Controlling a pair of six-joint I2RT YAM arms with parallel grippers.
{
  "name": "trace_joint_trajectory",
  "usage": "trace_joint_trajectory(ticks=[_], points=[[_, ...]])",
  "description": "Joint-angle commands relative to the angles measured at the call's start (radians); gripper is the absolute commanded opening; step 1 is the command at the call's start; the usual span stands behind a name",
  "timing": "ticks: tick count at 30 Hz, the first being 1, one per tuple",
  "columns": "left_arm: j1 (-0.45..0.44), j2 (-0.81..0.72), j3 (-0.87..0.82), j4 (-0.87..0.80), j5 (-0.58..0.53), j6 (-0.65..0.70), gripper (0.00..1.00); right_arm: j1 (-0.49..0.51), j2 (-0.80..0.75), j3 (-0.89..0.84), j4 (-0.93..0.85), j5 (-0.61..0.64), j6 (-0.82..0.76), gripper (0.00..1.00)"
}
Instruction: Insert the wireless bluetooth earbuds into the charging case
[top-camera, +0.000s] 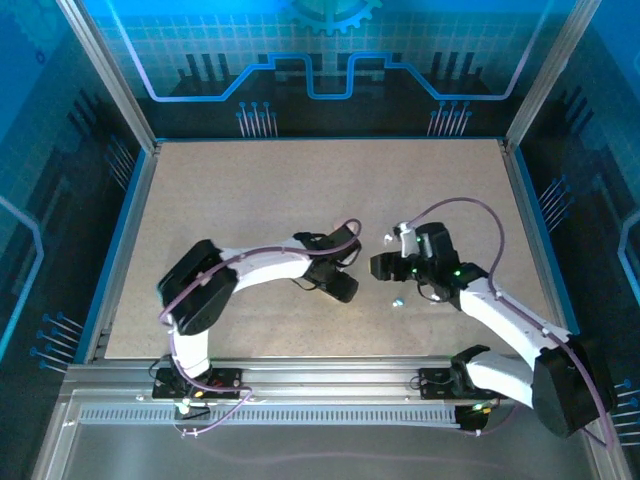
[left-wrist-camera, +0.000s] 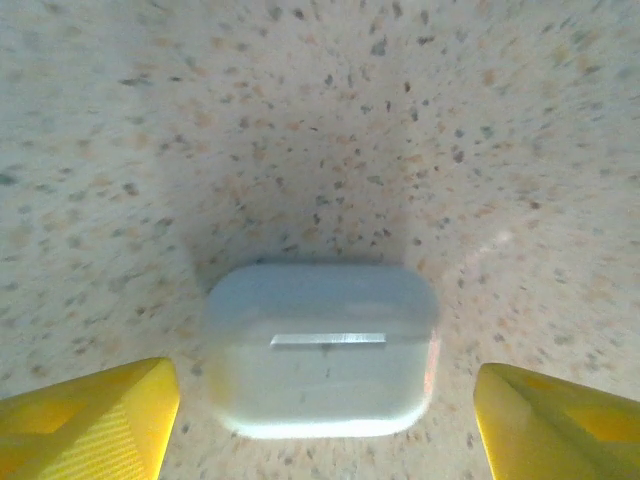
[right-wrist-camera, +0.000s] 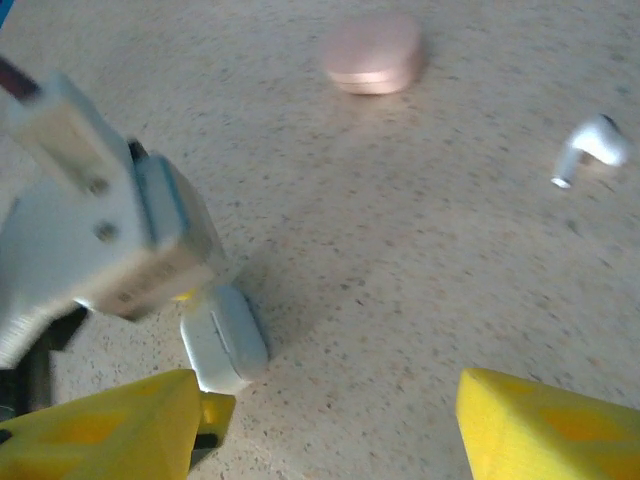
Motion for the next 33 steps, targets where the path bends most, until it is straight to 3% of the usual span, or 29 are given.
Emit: trace_joint_trajectory(ticks=[1,6,12,23,33], points=[[0.068,-0.181,-0.082,0.143,0.074,-0.051,0.78,0.07,0.027,-0.061,0.157,0.076,-0.108,0.7],[0.175,-0.367,-0.214,0.273,0.111,-0.147,0.77,0.165,0.08,-0.109,0.305,0.026,-0.27,0.71],[0.272,-0.45,-0.295,0.344,0.133,-0.196,0.76,0.27,0.259,-0.08,0.367,0.038,-0.413,0.72],[0.29,-0.415,-0.253,0.302,0.134,-0.168,0.76,0.281,0.389,-0.051,0.45,0.035,-0.552,0.74],[0.303,-0.424,-0.259,0.303,0.142,-0.174,0.77,0.27,0.511,-0.007,0.455,-0.014,-0.582,0.65]])
